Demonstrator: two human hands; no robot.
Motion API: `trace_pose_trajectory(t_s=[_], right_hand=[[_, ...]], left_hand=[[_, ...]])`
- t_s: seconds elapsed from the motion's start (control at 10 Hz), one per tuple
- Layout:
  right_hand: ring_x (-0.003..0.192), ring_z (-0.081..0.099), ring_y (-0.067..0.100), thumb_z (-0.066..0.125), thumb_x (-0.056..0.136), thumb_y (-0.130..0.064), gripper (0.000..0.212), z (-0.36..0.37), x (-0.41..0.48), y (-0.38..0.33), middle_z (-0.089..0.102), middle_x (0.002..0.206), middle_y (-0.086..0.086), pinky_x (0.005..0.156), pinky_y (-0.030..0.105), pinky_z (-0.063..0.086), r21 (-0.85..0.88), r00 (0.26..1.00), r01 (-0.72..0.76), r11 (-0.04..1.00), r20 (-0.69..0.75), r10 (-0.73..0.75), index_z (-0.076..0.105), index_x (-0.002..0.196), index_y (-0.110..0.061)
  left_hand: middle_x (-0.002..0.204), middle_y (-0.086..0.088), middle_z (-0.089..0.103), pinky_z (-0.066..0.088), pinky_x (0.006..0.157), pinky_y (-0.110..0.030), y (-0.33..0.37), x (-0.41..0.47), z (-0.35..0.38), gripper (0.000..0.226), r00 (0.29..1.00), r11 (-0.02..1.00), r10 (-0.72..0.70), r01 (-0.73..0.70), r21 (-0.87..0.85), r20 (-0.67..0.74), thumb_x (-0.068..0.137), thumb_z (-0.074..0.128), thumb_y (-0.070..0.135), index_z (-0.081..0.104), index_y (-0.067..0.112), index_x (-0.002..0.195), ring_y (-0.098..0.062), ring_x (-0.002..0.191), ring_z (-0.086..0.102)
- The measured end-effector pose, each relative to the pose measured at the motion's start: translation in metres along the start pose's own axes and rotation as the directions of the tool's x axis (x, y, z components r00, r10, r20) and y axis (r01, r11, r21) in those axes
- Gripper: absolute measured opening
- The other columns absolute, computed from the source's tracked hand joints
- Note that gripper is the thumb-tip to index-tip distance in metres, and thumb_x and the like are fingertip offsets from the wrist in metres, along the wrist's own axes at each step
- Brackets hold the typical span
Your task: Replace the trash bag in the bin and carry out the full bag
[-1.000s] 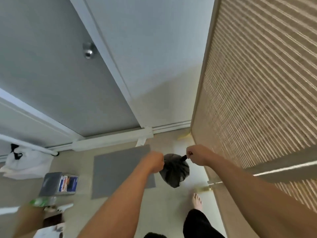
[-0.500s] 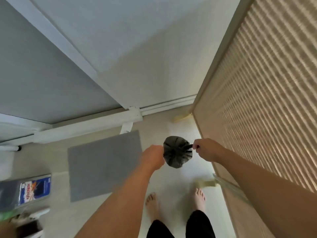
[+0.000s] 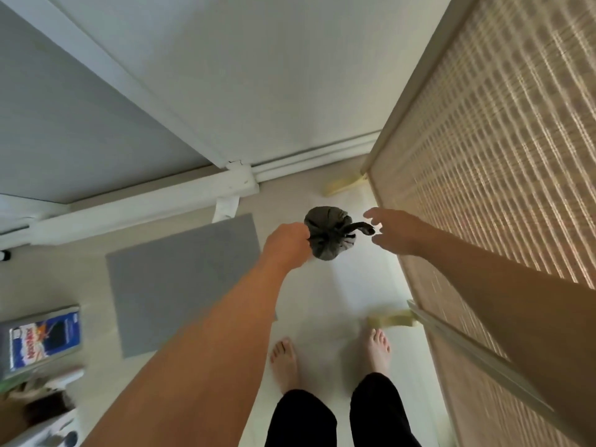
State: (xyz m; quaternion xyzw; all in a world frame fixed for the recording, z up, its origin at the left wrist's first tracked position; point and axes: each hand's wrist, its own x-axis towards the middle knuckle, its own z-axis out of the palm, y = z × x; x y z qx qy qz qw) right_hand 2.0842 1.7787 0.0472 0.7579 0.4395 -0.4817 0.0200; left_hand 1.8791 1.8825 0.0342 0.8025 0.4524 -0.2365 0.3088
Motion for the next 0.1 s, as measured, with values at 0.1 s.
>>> trace_pose_trajectory(t_s=[0.1], right_hand=[[0.126,0.049,0.023,0.059,0.092,-0.019,0.06,-0.017,-0.0254,-0.0095,0.047,0.143,0.003,0.096,0.032,0.04,0.205,0.996,0.009,0.979,-0.088,0.01,0.035,0.146,-0.024]], left_hand=[[0.126,-0.01,0.06,0.046,0.098,-0.041,-0.0094,-0.0319,-0.0061,0.036,0.996,0.985,-0.076,0.069,-0.156,-0.042,0.093,0.045,0.012,0.057,0.017,0.127,-0.031,0.116,0.056]])
